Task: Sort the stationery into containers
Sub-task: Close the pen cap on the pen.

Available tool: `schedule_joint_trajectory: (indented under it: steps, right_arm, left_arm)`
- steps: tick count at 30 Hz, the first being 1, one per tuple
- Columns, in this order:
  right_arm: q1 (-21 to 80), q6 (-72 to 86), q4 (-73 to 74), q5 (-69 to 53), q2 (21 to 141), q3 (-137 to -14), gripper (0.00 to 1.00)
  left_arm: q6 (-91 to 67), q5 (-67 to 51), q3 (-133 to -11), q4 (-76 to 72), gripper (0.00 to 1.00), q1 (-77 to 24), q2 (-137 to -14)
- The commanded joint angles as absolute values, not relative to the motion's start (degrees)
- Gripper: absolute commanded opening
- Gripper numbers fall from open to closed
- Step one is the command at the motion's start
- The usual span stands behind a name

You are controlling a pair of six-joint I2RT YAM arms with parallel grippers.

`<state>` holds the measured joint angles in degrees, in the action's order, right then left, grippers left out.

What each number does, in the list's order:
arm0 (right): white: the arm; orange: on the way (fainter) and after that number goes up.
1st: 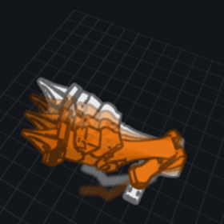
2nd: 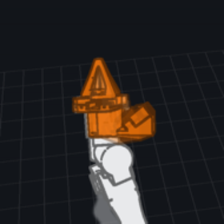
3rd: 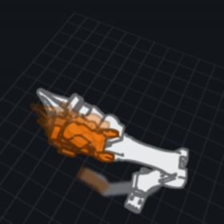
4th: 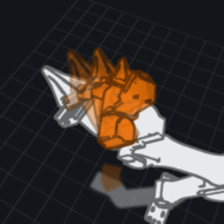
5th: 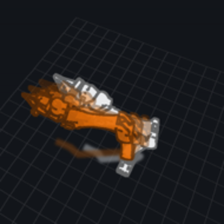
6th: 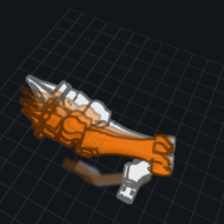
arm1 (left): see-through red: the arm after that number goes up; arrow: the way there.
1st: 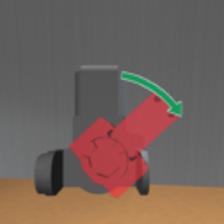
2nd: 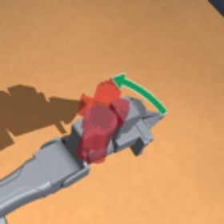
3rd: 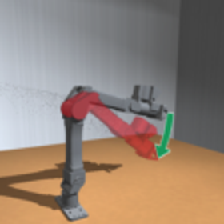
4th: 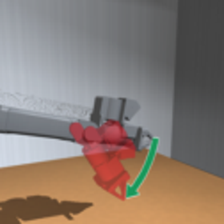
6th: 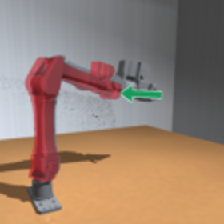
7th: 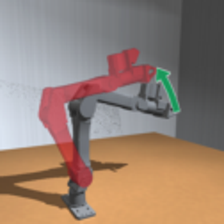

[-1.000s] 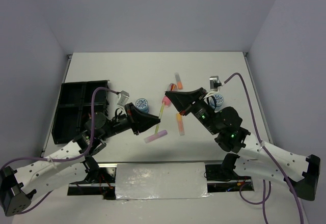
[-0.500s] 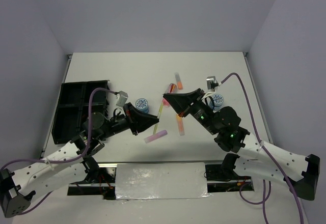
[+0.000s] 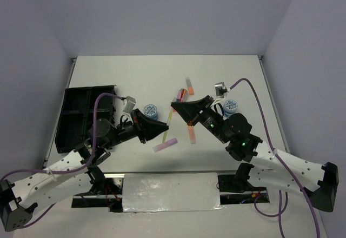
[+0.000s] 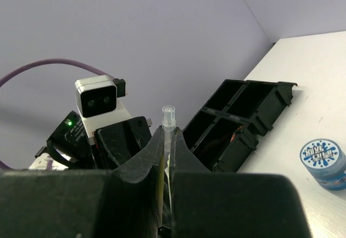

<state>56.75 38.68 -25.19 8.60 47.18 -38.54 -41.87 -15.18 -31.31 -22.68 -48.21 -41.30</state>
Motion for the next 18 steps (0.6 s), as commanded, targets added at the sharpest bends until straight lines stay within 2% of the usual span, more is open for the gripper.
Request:
schedule_joint_trajectory:
  steps: [1, 18]
  right_arm:
    - [57.04, 37.79, -26.63, 9.49, 46.93, -38.15, 0.0]
    - [56.43, 37.97, -25.84, 7.65, 45.44, -37.79, 0.0]
  left_arm:
    - [-40.25, -14.94, -33.84, -25.05, 0.0, -48.34, -40.25]
    - [-40.08, -13.97, -33.4, -25.14, 0.0, -48.43, -40.25]
